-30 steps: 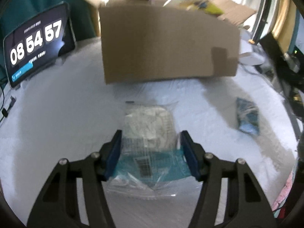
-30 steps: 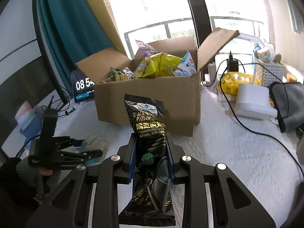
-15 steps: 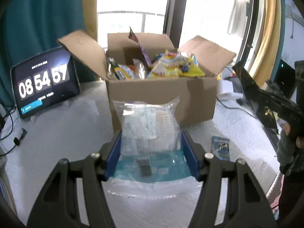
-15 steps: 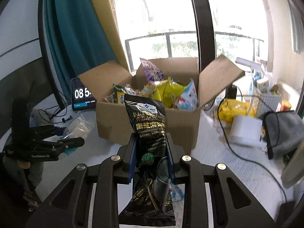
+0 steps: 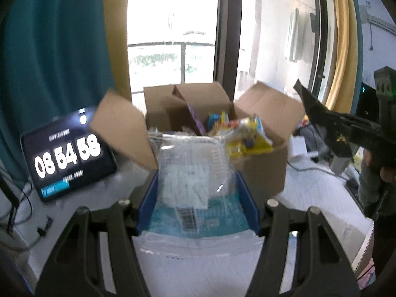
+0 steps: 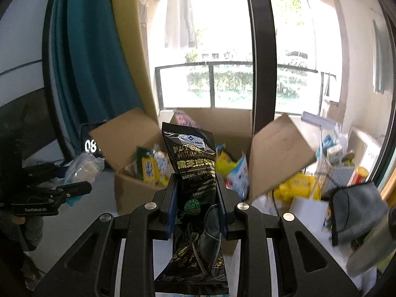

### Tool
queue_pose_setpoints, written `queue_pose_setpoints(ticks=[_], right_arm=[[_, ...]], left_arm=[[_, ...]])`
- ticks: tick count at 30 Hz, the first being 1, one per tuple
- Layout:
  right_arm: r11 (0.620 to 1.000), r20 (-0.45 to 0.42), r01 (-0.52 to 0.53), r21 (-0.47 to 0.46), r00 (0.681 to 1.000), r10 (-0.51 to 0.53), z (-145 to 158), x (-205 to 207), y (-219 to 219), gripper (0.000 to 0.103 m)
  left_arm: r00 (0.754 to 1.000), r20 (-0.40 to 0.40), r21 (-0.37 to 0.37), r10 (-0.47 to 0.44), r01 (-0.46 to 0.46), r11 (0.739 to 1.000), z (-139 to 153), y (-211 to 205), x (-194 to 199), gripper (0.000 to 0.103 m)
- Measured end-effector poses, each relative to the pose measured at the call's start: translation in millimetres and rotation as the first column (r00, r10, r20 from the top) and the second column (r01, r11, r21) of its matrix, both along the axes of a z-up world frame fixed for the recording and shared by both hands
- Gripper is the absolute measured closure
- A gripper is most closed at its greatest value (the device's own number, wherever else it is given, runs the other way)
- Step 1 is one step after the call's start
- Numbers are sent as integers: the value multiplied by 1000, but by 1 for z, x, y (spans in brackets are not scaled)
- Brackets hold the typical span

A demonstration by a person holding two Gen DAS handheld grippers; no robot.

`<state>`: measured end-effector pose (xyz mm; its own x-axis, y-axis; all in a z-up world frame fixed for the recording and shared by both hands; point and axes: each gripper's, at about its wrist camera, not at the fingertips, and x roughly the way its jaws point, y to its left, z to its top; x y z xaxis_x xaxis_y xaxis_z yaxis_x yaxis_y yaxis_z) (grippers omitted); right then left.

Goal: Organize snacks
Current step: 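Carry the black bag and clear package over the box with both tools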

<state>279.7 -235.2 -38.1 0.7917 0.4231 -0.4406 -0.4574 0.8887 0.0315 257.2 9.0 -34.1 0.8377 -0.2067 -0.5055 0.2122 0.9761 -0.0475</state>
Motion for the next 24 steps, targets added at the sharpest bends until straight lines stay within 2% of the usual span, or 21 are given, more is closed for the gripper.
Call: queue_pose_setpoints(ticks=[11, 18, 24], right_arm=[[999, 57, 50, 21, 997, -52, 27, 49, 14, 74], [991, 75, 128, 49, 989, -131, 34, 91, 13, 74], [976, 85, 198, 89, 975, -206, 37, 132, 5, 74]], left_arm=[[998, 66, -32, 6, -4, 999, 38, 17, 53, 41], [996, 82, -107, 46, -37, 994, 54, 32, 104, 39], [997, 4, -124, 79, -78, 989, 47, 39, 168, 39]])
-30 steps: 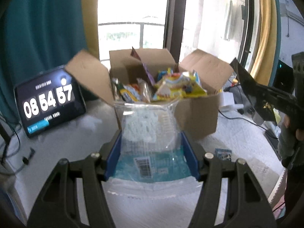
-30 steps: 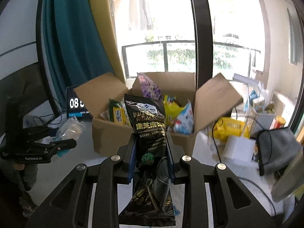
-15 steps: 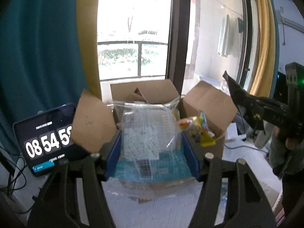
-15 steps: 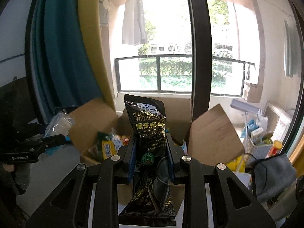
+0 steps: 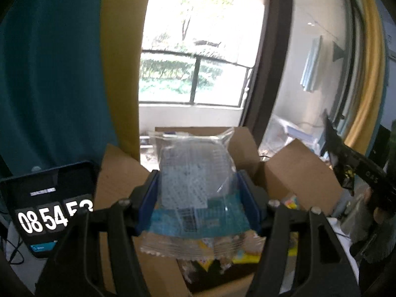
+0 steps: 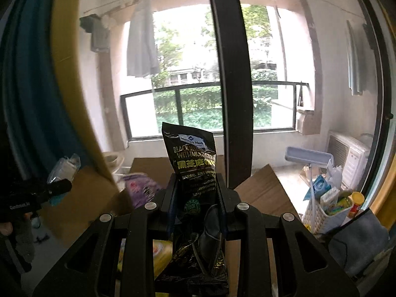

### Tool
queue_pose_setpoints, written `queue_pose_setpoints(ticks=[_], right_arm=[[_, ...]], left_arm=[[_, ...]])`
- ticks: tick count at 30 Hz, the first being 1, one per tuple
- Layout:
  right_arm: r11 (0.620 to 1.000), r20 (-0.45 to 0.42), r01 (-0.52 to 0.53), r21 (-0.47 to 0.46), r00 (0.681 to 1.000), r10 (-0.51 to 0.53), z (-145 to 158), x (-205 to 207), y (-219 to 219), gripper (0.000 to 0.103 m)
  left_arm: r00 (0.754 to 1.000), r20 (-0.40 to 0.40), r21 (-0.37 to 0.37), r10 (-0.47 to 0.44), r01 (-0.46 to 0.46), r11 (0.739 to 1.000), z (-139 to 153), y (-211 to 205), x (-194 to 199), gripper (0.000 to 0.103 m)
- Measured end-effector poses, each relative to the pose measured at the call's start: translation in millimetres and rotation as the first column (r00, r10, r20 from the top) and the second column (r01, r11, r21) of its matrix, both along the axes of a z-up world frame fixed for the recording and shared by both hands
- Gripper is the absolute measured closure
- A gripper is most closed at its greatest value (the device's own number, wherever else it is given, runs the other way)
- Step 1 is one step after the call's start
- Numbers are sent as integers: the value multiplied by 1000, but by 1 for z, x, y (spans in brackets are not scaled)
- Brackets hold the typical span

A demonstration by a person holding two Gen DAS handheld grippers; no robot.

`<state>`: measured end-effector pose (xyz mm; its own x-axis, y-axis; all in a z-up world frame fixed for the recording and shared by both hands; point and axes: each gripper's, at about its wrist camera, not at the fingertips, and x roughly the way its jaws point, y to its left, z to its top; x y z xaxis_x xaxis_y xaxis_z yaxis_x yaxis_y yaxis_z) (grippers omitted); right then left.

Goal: Organize snacks
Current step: 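Carry the black bag and clear package over the box with both tools, then lower both packages into the box and open both tools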

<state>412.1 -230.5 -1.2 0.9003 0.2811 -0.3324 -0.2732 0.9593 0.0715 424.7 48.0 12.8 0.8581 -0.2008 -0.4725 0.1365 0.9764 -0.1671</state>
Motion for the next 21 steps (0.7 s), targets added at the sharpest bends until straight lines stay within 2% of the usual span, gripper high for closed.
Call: queue_pose_setpoints(ticks=[4, 6, 7, 9, 14, 15, 16, 18, 21], right_arm=[[1000, -25, 13, -3, 1000, -13, -6, 33, 4, 74], [1000, -43, 11, -5, 999, -11, -9, 44, 8, 74], [1000, -62, 3, -6, 998, -3, -13, 52, 11, 74], [1000, -93, -1, -2, 996, 0, -21, 67, 14, 74], [1000, -156, -2, 8, 988, 3, -34, 90, 19, 72], [1000, -174, -3, 10, 985, 5, -35, 92, 21, 65], [1000, -191, -4, 10, 982, 6, -37, 95, 22, 52], [1000, -188, -8, 18, 982, 11, -35, 91, 22, 38], [1000, -168, -8, 9, 986, 9, -27, 78, 23, 37]], left_arm=[[998, -61, -6, -10, 9, 1000, -12, -3, 31, 38], [998, -58, 2, -12, 13, 1000, -15, -6, 38, 35], [998, -61, 2, -13, 13, 1000, -16, -7, 41, 28], [998, -60, -8, -3, 3, 1000, -16, -7, 45, 23], [999, -26, -29, 28, -29, 999, -10, -2, 43, 21], [999, -22, -29, 32, -33, 999, -9, -1, 42, 21], [999, -17, -29, 36, -36, 999, -7, 0, 39, 20], [999, -8, -35, 37, -37, 999, -4, 3, 33, 20], [999, 5, -40, 34, -33, 999, 1, 4, 20, 20]])
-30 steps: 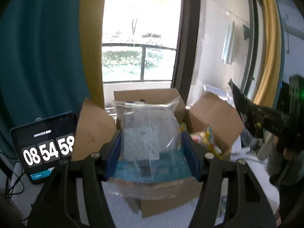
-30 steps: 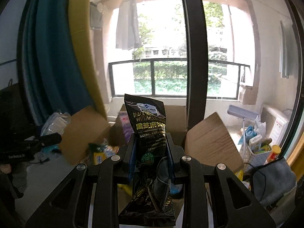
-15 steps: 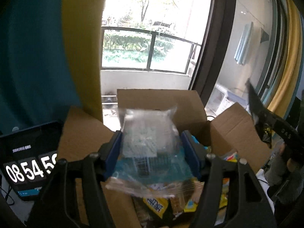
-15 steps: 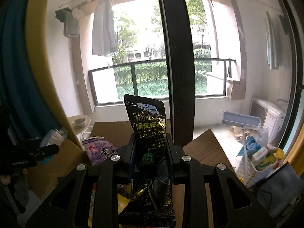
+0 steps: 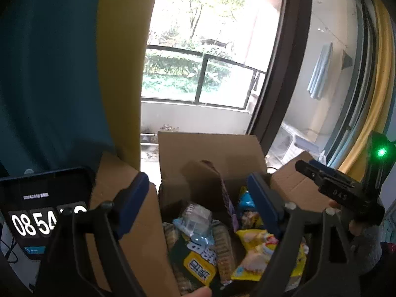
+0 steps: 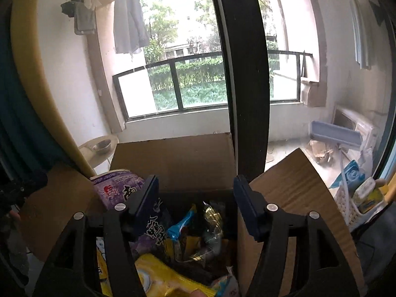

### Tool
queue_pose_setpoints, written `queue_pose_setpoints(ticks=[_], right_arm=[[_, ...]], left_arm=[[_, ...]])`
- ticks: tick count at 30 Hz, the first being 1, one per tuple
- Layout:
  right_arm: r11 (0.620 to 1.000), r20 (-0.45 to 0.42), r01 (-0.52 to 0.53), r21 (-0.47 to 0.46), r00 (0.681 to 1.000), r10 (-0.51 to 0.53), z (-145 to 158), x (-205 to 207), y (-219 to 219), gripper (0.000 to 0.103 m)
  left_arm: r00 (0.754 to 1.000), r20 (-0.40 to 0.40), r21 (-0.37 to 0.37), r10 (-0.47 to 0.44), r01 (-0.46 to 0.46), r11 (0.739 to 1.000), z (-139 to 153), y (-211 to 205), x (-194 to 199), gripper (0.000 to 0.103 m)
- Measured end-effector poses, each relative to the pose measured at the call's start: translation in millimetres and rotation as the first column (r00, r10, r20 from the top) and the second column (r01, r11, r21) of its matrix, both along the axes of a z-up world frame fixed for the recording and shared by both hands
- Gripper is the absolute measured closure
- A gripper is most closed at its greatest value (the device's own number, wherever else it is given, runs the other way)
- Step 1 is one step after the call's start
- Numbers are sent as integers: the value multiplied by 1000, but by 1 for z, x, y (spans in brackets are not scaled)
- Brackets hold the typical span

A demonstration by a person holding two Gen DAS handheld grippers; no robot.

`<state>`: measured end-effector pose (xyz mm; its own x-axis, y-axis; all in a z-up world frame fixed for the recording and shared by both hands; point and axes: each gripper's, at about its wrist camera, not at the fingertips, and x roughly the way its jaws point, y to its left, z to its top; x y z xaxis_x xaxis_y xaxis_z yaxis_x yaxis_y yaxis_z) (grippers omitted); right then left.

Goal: Organize snacks
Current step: 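Lower both packages into the box and open both tools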

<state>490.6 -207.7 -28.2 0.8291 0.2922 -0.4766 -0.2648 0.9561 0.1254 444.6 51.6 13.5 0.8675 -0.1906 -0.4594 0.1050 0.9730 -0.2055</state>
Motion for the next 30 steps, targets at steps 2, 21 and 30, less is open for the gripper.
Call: queue_pose_setpoints(ticks=[2, 21, 30], right_arm=[[1000, 8, -2, 2, 1000, 2, 5, -8, -2, 37], [997, 36, -60, -47, 997, 62, 28, -129, -12, 37], [996, -6, -44, -75, 999, 44, -3, -176, -23, 37]], left_arm=[[1000, 13, 6, -4, 4, 1000, 5, -3, -11, 20], [996, 82, 30, -39, 37, 999, 24, -28, -112, 19], [991, 108, 86, -74, 65, 994, 12, -46, -153, 19]])
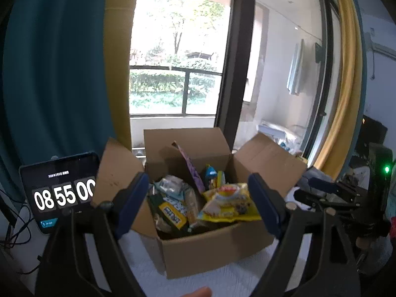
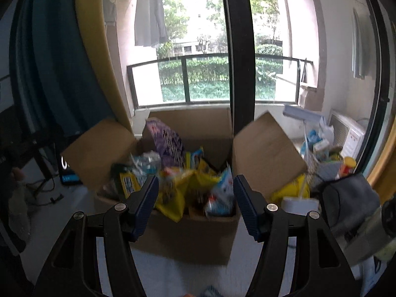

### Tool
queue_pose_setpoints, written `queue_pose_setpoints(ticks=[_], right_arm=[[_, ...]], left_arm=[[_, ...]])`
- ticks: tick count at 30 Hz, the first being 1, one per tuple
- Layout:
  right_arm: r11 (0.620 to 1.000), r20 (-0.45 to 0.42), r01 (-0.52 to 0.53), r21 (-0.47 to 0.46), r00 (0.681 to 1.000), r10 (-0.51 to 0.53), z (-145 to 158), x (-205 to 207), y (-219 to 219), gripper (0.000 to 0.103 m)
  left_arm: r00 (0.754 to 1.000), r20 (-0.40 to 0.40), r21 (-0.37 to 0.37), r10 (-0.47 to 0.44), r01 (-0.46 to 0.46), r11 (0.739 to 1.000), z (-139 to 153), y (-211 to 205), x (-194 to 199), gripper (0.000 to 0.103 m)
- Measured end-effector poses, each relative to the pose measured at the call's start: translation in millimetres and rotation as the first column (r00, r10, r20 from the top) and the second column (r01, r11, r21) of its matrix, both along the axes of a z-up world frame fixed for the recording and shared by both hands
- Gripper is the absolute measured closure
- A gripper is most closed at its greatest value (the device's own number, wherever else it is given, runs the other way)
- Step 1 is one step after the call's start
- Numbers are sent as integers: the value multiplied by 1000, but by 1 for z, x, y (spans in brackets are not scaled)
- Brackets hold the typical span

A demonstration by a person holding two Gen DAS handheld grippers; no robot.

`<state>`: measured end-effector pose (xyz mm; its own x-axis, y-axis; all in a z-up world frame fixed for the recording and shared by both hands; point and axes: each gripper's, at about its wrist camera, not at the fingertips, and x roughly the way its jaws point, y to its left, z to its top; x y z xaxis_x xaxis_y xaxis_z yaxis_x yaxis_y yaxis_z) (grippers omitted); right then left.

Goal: Organize snacks
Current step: 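Lower both packages into the box and open both tools, then move the right tool down to the blue-and-white packet on the table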

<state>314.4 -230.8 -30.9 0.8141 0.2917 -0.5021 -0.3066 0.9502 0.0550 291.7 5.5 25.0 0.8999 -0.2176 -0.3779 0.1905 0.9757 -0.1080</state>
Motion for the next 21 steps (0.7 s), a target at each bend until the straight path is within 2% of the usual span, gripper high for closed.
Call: queue_pose_setpoints(ticks=[6, 9, 14, 21], right_arm=[[1000, -46, 22, 9, 999, -21, -23, -19, -10, 37], [999, -81, 37, 8, 996, -36, -40, -26, -14, 37], [998, -159, 62, 5, 985, -60, -72, -34, -24, 37], [993, -302, 121, -5, 946, -117, -135, -38, -38, 37]], left_arm=[[1000, -17, 50, -13, 13, 999, -29, -12, -21, 19], [999, -41, 44, -21, 23, 999, -48, -10, -29, 19], [991, -131, -9, -8, 7, 1000, -94, 4, -43, 19], [969, -244, -9, 32, -35, 999, -149, 21, -64, 19]])
